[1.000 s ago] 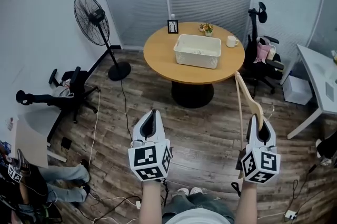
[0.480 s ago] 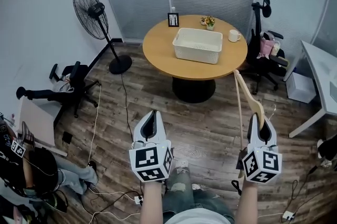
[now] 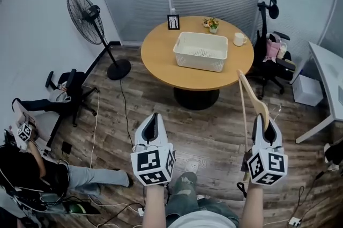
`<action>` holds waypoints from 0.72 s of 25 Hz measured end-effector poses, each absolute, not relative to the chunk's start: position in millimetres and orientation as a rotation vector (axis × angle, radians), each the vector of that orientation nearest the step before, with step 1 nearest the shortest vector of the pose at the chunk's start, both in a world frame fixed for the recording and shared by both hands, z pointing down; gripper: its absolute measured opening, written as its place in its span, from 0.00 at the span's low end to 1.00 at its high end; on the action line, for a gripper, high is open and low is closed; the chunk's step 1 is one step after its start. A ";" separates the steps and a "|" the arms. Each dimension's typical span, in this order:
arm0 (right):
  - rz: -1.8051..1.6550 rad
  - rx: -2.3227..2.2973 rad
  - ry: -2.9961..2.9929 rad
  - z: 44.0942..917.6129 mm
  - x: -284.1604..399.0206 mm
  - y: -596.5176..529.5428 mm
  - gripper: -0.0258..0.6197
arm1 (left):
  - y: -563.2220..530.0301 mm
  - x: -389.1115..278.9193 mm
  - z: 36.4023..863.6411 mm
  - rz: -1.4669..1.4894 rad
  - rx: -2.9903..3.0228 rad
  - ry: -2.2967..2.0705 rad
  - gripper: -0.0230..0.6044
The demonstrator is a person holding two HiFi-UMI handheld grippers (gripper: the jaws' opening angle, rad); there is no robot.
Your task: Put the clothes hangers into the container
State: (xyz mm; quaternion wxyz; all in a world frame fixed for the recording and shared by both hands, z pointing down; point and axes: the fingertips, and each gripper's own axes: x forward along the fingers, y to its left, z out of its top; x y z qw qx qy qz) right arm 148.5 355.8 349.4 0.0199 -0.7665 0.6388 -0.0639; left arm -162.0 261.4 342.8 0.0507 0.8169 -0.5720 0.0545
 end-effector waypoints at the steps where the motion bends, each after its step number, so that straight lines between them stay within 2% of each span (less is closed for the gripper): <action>1: -0.194 -2.377 1.981 348.5 148.6 344.7 0.17 | 249.2 -161.2 343.2 0.164 2.489 -1.738 0.04; 18: -0.144 -2.428 1.892 334.1 151.5 168.1 0.17 | 49.5 -149.9 327.5 0.136 2.584 -1.652 0.04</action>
